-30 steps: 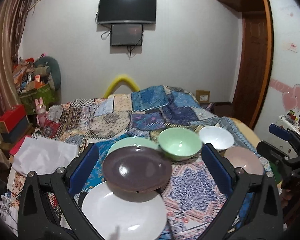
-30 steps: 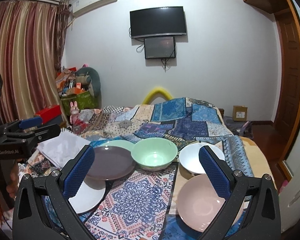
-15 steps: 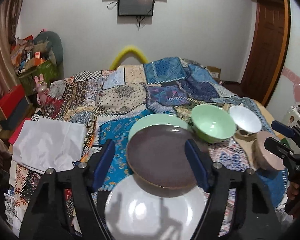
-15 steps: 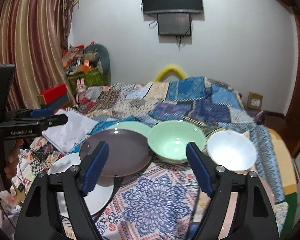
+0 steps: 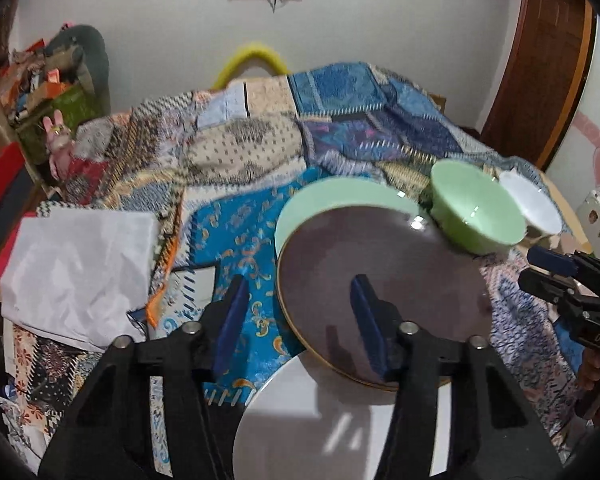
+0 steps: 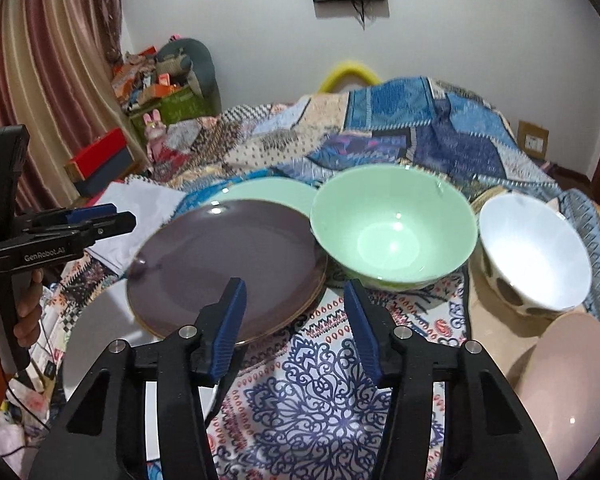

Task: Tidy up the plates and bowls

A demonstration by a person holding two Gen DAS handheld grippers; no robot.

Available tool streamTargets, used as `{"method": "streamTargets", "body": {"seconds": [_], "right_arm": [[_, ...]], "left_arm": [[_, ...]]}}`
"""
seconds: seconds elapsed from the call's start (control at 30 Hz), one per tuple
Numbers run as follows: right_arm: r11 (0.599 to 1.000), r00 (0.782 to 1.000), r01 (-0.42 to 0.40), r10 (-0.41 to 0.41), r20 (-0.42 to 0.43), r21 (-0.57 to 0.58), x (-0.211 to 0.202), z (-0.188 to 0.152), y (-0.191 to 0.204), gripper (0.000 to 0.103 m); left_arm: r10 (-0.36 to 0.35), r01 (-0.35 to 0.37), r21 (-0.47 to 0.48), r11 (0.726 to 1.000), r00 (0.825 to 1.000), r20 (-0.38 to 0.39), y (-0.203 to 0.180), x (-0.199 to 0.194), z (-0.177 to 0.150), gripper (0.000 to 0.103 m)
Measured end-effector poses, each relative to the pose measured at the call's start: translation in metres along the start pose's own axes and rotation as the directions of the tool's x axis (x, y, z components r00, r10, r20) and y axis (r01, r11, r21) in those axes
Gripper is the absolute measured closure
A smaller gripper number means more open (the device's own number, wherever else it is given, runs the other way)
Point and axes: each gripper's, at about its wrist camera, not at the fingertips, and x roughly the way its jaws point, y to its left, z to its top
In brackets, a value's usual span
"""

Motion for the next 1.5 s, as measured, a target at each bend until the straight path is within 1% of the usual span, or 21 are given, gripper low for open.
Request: {"method": "streamTargets", "body": {"seconds": [0.03,0.13,0.17,0.3,0.37,0.53,0.7,0.9,1.13,1.23,1.5], "right_arm": [[1.0,1.0,0.002,-0.002,-0.011,0.005,0.004,-0.001,-0.001,0.057],[1.0,0.999,0.01,-0.009,-0.047,0.012,0.017,-0.003,-0.003,0.063],[1.0,0.998,0.01,-0.009,-0.055,0.015,0.02,-0.003,-0.002,0.064],[1.0,0.997,0.016,-0.014,-0.08,0.025,0.032,-0.005,-0.004,0.064],[0.999,0.996,0.017,-0.014,-0.092,0.028,0.037,-0.005,-0.005,0.068],[0.999,0.992,0.003,0.002,-0.123,0.042,0.048,-0.004,-0.006,0.07],[0.998,0.992,-0.014,0.021,-0.126,0.055,0.054,-0.003,-0.006,0.073],[0.998,0.992,-0.02,0.028,-0.127,0.064,0.058,-0.003,-0.004,0.073],[0.996,0.993,-0.019,0.03,-0.117,0.091,0.058,-0.003,-0.005,0.073],[0.994,0.993,-0.033,0.045,-0.111,0.108,0.056,-0.004,-0.007,0.073],[0.993,0.992,-0.048,0.061,-0.113,0.112,0.053,-0.005,-0.008,0.073]], "left_arm": [[-0.007,0.007,-0.004,1.0,1.0,-0.013,0.002,0.006,0.0,0.056],[-0.027,0.026,-0.028,0.999,0.999,-0.043,0.008,0.023,-0.001,0.064],[-0.033,0.031,-0.039,0.999,0.998,-0.052,0.01,0.027,0.0,0.067],[-0.064,0.06,-0.062,0.996,0.995,-0.076,0.014,0.038,0.001,0.071],[-0.07,0.065,-0.059,0.996,0.994,-0.084,0.014,0.042,0.002,0.073],[-0.088,0.082,-0.055,0.995,0.99,-0.106,0.014,0.05,0.002,0.075],[-0.098,0.09,-0.063,0.994,0.986,-0.137,0.016,0.058,0.002,0.078],[-0.102,0.094,-0.058,0.994,0.985,-0.143,0.014,0.062,0.004,0.078],[-0.096,0.087,-0.063,0.994,0.984,-0.149,0.012,0.057,0.001,0.078],[-0.094,0.085,-0.067,0.994,0.984,-0.153,0.011,0.053,-0.002,0.078],[-0.105,0.094,-0.081,0.992,0.984,-0.147,0.009,0.041,-0.013,0.078]]}}
